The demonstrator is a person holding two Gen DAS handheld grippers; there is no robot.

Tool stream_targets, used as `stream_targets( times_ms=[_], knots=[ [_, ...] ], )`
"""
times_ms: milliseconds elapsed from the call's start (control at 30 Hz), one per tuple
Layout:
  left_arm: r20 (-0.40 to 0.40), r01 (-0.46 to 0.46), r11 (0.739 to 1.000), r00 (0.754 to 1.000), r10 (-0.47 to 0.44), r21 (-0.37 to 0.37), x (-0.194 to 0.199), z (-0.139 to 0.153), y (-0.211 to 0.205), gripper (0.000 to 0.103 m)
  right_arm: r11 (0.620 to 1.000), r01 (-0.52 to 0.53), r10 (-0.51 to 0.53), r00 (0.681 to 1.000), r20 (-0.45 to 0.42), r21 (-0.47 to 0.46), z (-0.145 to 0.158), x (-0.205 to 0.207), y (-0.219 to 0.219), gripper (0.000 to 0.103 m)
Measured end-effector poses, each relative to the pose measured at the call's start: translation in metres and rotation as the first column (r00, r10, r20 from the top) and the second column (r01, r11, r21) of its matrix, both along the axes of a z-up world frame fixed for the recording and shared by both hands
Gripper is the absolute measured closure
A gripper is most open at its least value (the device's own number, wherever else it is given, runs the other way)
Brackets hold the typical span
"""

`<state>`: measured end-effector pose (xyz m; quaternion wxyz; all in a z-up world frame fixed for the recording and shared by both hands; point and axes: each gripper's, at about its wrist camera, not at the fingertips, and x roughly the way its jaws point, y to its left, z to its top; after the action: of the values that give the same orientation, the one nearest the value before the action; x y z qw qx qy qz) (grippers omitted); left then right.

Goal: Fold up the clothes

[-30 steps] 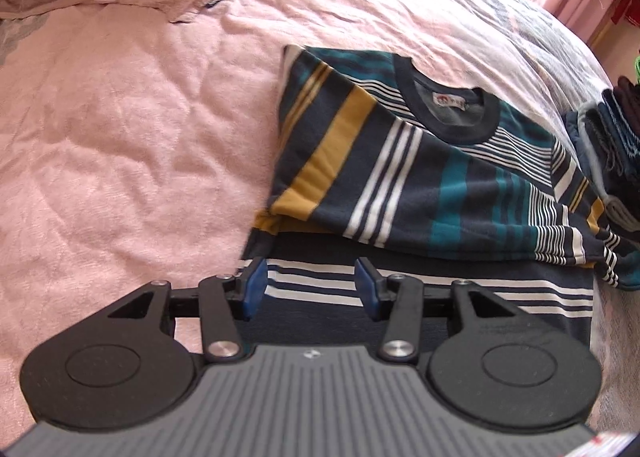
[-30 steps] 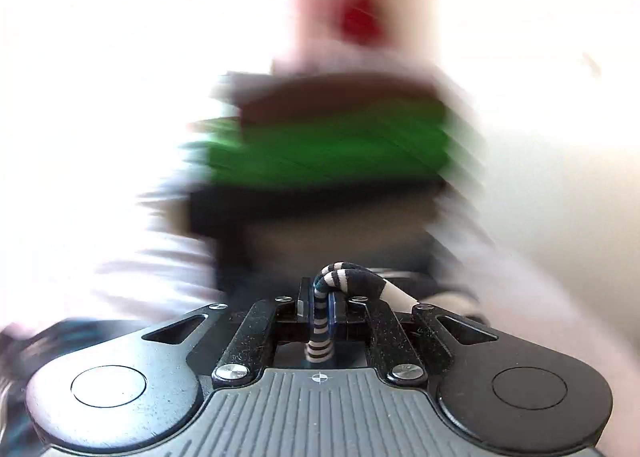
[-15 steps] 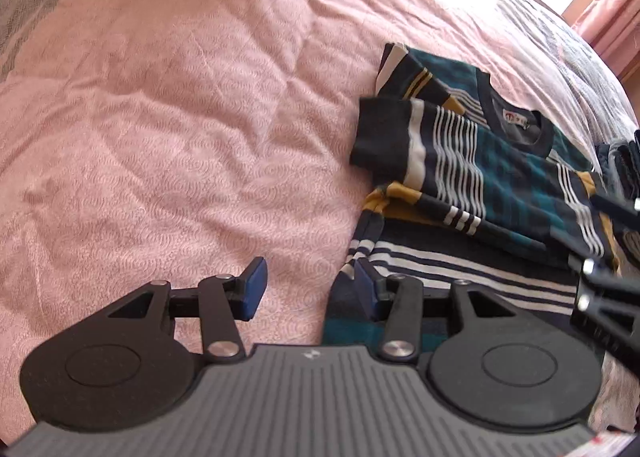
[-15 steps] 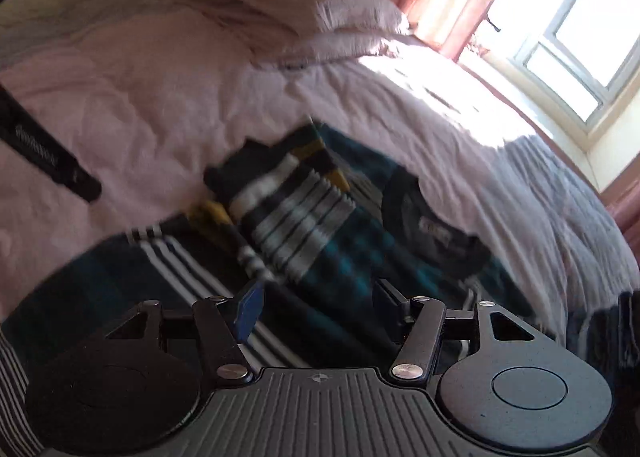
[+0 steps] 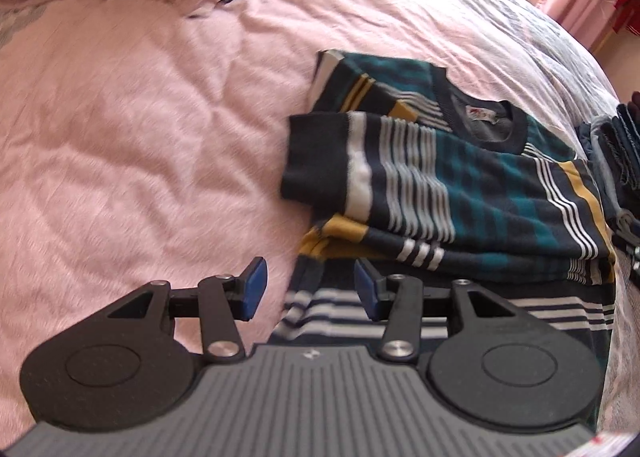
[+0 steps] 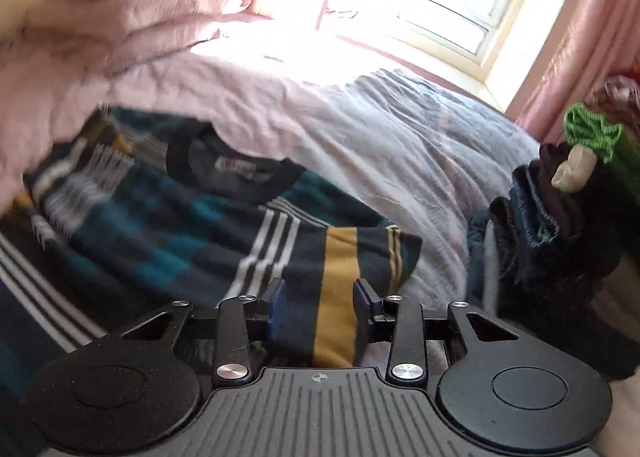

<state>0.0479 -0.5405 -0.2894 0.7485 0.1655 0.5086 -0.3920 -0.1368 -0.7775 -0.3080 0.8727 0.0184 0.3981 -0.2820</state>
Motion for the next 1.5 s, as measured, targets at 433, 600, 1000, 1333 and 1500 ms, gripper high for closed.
stream_targets(
  times_ms=[433, 600, 1000, 1333, 1500],
  knots=[
    [0.06, 0.006, 1.0, 0.998, -0.006, -0.007, 0.009, -0.025, -0.062, 0.06, 0.975, 0.167, -0.162, 0.986, -0.05, 0.148, -0.014, -0.041, -0.042, 0.067],
    [0.006, -0.084, 0.996, 0.996, 0.084, 0.007, 0.022, -0.031, -0.039, 0.059, 0.993, -0.088, 0.07, 0.977, -0.203, -0.078, -0.018, -0.045, 0.011, 0.067],
    [-0.027, -0.098, 0.995, 0.995, 0.098, -0.003, 0.023, -0.042, -0.044, 0.059, 0.958, -0.218, 0.142, 0.926, -0.349, -0.188, -0.054, -0.032, 0.017, 0.099],
    [0.133, -0.025, 1.0, 0.991, 0.023, 0.016, 0.007, -0.03, -0.058, 0.061, 0.984, -0.18, 0.174, 0.972, -0.154, -0.02, 0.004, -0.026, 0.02, 0.069],
    [0.193, 0.126, 0.991, 0.974, -0.118, -0.031, -0.012, -0.02, -0.085, 0.061, 0.983, 0.059, -0.063, 0.998, 0.016, 0.175, -0.005, 0.005, -0.015, 0.068]
  ],
)
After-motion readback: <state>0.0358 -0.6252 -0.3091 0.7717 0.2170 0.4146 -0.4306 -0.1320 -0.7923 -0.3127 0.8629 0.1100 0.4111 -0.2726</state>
